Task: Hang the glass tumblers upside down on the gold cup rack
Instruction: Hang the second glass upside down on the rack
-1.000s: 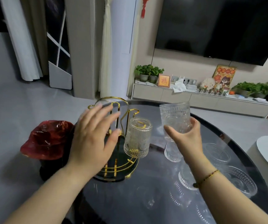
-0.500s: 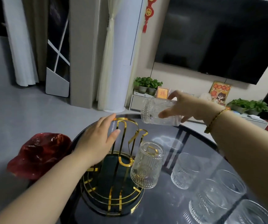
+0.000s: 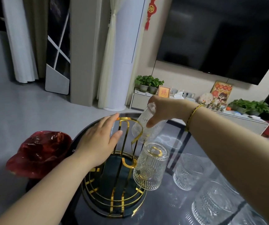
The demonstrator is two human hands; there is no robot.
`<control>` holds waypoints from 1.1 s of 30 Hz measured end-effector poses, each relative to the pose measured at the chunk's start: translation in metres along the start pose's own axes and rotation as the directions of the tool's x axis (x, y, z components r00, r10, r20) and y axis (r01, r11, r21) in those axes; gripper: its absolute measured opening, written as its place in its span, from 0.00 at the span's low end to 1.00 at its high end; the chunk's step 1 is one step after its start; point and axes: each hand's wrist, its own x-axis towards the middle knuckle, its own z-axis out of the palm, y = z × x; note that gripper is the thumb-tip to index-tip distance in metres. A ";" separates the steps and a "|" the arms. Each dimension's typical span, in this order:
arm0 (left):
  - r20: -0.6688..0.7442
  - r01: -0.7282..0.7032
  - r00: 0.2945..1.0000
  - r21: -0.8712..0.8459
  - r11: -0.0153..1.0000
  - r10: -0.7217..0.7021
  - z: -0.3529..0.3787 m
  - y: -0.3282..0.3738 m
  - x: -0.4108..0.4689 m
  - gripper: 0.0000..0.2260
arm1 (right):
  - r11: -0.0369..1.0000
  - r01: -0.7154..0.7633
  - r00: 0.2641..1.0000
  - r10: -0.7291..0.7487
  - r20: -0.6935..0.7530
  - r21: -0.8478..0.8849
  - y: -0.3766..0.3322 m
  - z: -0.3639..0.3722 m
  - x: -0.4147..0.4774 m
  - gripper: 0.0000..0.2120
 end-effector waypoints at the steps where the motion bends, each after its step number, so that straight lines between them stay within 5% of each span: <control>1: 0.002 -0.001 1.000 -0.001 1.000 0.001 0.000 0.000 0.000 0.23 | 0.999 0.009 1.000 -0.010 0.007 0.035 -0.001 0.006 0.000 0.41; 14: -0.012 0.001 1.000 -0.001 1.000 -0.001 0.001 0.000 0.002 0.23 | 0.977 -0.040 0.993 0.016 0.114 0.212 0.004 0.065 0.018 0.40; 21: -0.010 -0.004 1.000 0.008 1.000 0.004 0.000 0.000 0.001 0.23 | 0.994 -0.031 0.988 0.014 0.151 0.107 0.000 0.066 0.024 0.42; 29: -0.023 -0.007 1.000 0.031 0.999 0.008 0.000 0.000 0.000 0.23 | 0.977 -0.031 0.996 0.011 0.093 0.213 0.008 0.064 0.016 0.41; 33: -0.036 -0.003 0.999 0.058 0.998 0.005 0.000 0.003 -0.001 0.22 | 0.978 0.013 0.999 -0.003 -0.048 0.210 0.019 0.049 -0.007 0.39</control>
